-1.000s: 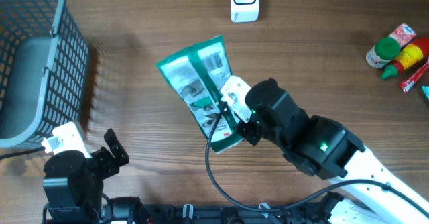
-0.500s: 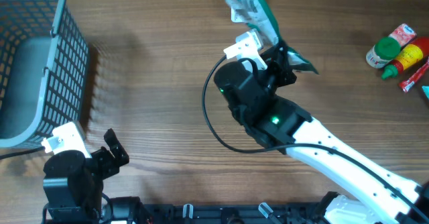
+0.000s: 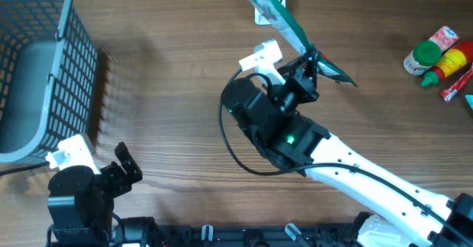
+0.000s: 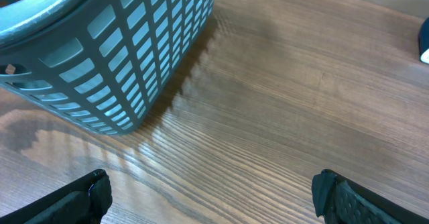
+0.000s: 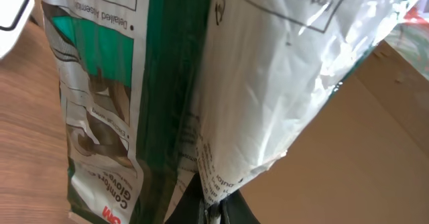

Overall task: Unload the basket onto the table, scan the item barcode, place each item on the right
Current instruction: 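Lift the gloves pack upright with the right gripper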

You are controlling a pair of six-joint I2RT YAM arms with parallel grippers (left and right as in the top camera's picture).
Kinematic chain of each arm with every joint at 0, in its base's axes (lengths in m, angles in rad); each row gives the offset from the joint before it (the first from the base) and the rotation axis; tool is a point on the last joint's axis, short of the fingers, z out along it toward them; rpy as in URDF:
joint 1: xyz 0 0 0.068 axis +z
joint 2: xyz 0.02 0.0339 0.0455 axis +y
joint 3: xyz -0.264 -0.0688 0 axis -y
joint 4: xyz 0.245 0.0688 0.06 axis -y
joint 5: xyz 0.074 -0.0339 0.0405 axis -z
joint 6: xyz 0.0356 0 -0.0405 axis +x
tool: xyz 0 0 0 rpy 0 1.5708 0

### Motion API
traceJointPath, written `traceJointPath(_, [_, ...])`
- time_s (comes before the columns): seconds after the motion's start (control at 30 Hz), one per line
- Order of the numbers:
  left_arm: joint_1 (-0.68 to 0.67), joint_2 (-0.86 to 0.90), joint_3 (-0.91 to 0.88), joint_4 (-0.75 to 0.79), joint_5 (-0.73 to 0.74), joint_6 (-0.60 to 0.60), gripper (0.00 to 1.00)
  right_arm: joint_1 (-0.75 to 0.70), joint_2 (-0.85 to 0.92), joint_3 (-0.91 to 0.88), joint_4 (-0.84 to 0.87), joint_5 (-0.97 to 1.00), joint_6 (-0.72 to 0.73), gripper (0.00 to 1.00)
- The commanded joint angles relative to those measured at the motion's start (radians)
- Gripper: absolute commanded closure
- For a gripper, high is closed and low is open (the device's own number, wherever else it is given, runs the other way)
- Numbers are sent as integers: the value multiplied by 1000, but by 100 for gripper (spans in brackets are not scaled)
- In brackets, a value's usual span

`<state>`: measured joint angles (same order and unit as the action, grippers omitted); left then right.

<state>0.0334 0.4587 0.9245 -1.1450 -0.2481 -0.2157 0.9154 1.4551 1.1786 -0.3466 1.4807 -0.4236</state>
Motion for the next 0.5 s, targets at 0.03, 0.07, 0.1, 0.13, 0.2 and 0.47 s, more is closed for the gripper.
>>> traceJointPath(0.03, [-5,-3,3,3,5,2,0,0,-22,4,-217,-371,249,96])
traceJointPath(0.07, [-5,-3,3,3,5,2,0,-16,-30,4,-277,-502,322,96])
traceJointPath(0.1, [-5,-3,3,3,5,2,0,-55,-40,4,-339,-652,428,96])
traceJointPath(0.13, [-5,-3,3,3,5,2,0,-97,-40,4,-379,-754,513,96])
traceJointPath(0.2, [-5,-3,3,3,5,2,0,-158,-40,4,-420,-925,585,96])
traceJointPath(0.47, [-5,-3,3,3,5,2,0,-190,-136,4,-428,-1443,653,96])
